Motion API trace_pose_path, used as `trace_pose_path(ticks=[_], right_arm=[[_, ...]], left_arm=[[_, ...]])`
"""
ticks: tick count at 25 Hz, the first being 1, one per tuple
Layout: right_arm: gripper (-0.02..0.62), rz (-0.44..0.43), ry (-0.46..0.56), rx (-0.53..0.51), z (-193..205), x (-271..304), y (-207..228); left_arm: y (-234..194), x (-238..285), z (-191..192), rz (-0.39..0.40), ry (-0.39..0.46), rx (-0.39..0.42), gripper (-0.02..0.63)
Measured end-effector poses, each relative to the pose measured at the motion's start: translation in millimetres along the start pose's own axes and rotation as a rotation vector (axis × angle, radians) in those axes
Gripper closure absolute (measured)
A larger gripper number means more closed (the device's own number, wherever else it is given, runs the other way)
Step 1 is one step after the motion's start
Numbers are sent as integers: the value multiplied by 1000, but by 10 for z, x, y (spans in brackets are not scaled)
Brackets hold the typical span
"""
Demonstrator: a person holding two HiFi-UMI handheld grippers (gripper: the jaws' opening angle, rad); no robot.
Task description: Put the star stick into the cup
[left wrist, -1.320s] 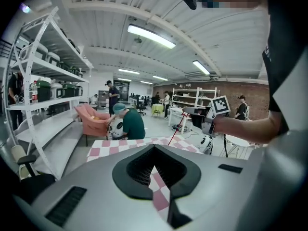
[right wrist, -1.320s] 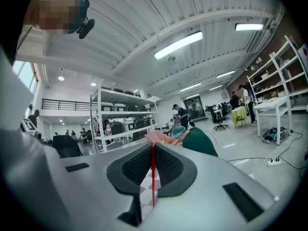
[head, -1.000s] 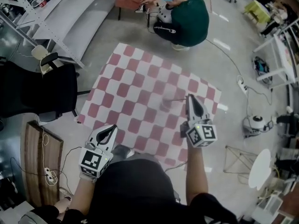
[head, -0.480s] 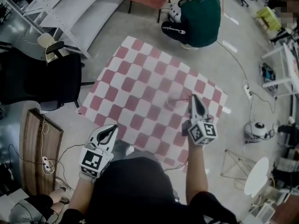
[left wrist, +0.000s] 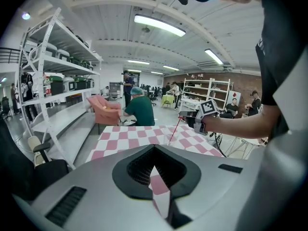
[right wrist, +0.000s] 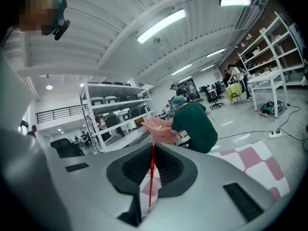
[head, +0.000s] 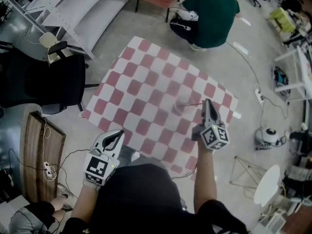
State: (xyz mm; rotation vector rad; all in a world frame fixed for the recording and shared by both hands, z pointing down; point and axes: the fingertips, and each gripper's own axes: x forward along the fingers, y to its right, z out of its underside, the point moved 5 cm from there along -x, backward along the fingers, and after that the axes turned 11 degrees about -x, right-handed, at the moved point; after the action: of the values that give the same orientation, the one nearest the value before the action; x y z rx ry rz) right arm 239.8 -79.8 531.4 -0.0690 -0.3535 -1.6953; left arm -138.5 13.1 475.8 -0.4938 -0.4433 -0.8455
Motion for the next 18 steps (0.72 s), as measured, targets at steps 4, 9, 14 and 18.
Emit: trace_pose_path(ticks=[4,9,14,18], right_arm=[[569,22,-5,29,7,29,107],[569,31,-8,35,30,53,163],[567,41,-20,34,71,50,198],[512,36,-34,36,106,66,207]], left_arm=[[6,20,-12,5,-5,5,566],[2,46,-12,7,-13,6,566],[12,60,-4,10,-15,4,566],[0,58,2,12,-16,6,566]])
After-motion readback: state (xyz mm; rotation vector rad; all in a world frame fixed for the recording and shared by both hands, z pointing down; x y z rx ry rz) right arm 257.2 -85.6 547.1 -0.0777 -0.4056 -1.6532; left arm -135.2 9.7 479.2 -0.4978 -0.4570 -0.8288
